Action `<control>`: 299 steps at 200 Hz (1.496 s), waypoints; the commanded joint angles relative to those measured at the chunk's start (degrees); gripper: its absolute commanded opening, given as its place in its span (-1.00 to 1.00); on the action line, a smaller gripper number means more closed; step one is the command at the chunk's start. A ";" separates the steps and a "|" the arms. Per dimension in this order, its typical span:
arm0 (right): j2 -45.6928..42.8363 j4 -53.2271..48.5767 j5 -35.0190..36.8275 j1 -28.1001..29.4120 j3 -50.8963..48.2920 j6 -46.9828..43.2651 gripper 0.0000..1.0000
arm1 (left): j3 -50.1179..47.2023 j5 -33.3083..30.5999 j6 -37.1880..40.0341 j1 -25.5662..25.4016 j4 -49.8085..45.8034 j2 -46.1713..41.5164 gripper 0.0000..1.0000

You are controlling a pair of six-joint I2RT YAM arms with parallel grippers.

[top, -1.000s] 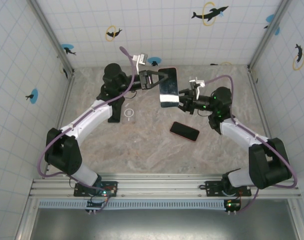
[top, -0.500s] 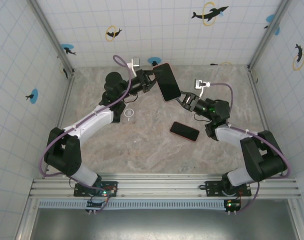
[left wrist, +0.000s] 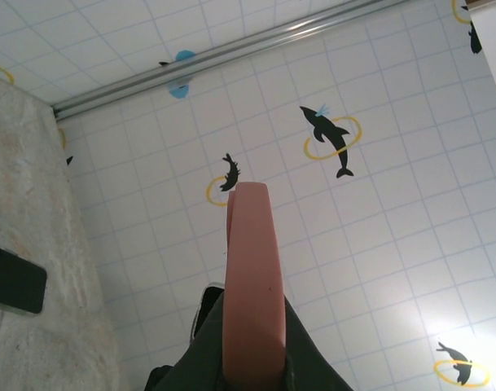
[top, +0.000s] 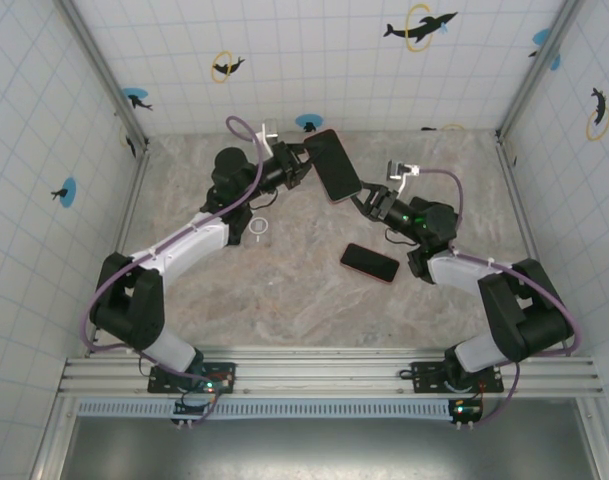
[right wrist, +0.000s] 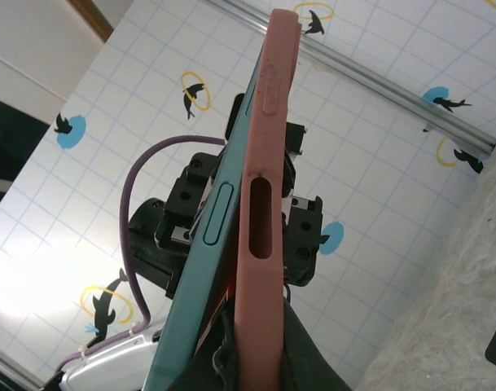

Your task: Take the phone out of the phone case

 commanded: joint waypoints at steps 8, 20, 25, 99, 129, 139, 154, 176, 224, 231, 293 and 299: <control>-1.30 6.52 3.04 0.52 -1.16 2.02 -0.93 | -1.06 -1.54 0.03 0.84 -1.38 1.63 -0.53; -0.86 8.00 4.03 0.49 -1.63 3.45 -0.95 | -0.85 -1.52 -0.10 0.83 -1.65 1.87 -0.43; -0.69 8.56 4.35 0.53 -1.81 3.85 -0.95 | -0.81 -1.43 -0.14 0.82 -1.66 1.98 -0.39; 0.01 8.54 7.13 0.17 -2.18 3.71 -0.98 | -0.62 -2.07 1.05 0.98 -5.37 2.57 0.24; 0.41 7.74 9.08 -0.02 -1.91 1.92 -0.98 | -1.91 -3.52 1.44 0.67 -6.91 0.69 0.47; 0.57 7.09 9.87 -0.14 -1.76 0.94 -0.99 | -3.10 -4.48 1.29 0.37 -6.93 -0.56 0.49; 0.81 6.30 11.73 -0.26 -1.58 -0.16 -0.98 | -5.87 -6.75 0.27 -0.40 -5.71 -3.16 0.49; 1.43 5.96 16.03 -0.40 -1.64 -1.81 -0.99 | -11.26 -11.42 -1.16 -2.65 -4.21 -7.51 0.49; 1.95 4.65 22.70 0.25 -1.69 -5.99 -1.00 | -15.46 -23.50 -3.83 -11.54 -1.80 -12.81 0.41; 1.98 4.38 23.29 0.47 -1.59 -6.50 -1.00 | -15.52 -24.38 -4.51 -12.79 -0.59 -12.49 0.41; 1.27 2.36 26.60 2.45 -1.93 -11.66 -1.00 | -11.91 -26.22 -8.57 -17.99 6.62 -6.65 0.30; 1.19 2.35 26.57 2.53 -2.07 -11.81 -1.00 | -11.59 -26.13 -8.70 -18.00 6.75 -6.26 0.28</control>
